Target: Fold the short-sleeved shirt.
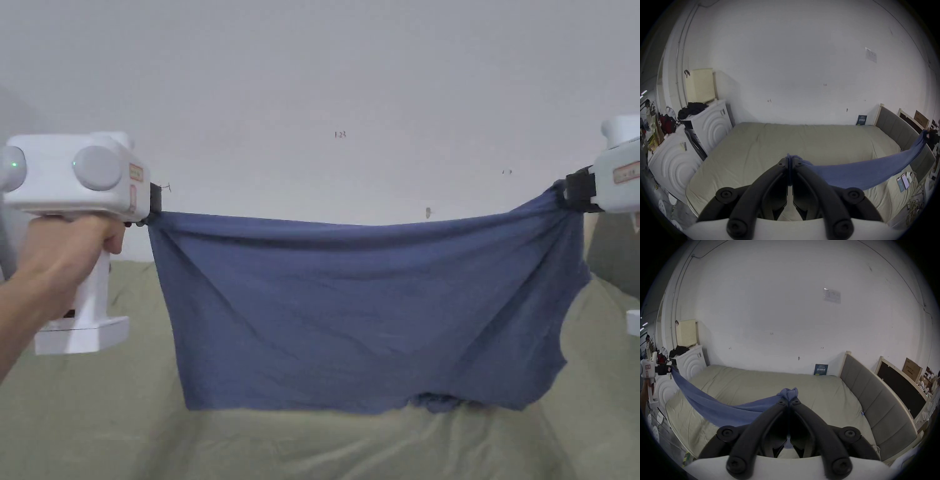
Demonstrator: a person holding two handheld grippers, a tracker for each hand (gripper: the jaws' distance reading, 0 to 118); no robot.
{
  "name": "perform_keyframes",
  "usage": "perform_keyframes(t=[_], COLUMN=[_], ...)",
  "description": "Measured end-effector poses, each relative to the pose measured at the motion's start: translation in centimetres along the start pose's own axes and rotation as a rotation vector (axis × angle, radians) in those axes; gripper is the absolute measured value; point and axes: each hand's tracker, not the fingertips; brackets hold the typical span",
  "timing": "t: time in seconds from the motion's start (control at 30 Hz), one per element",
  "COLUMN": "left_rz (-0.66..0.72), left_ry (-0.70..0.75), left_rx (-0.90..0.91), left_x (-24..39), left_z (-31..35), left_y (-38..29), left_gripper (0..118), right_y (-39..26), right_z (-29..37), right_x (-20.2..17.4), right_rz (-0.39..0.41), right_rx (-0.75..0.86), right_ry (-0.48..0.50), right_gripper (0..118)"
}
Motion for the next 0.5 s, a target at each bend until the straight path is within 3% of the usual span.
perform_keyframes(t=[0.23, 0.5], left_rz=[-0.004, -0.004], left_ry=[0.024, 0.061], left_rx=[0.028, 0.037], left_x=[1.0, 2.3], left_z=[0.0, -3.4], left_y=[3.1, 5.4], left_gripper=[3, 3], right_y=[3.7, 7.2], right_z=[-1.1, -5.9], right_x=[0.1, 0.3], right_rz=[-0.006, 0.047], right_rx=[0.033, 0.033], right_ry=[-0.024, -0.046], right_gripper=[2, 2])
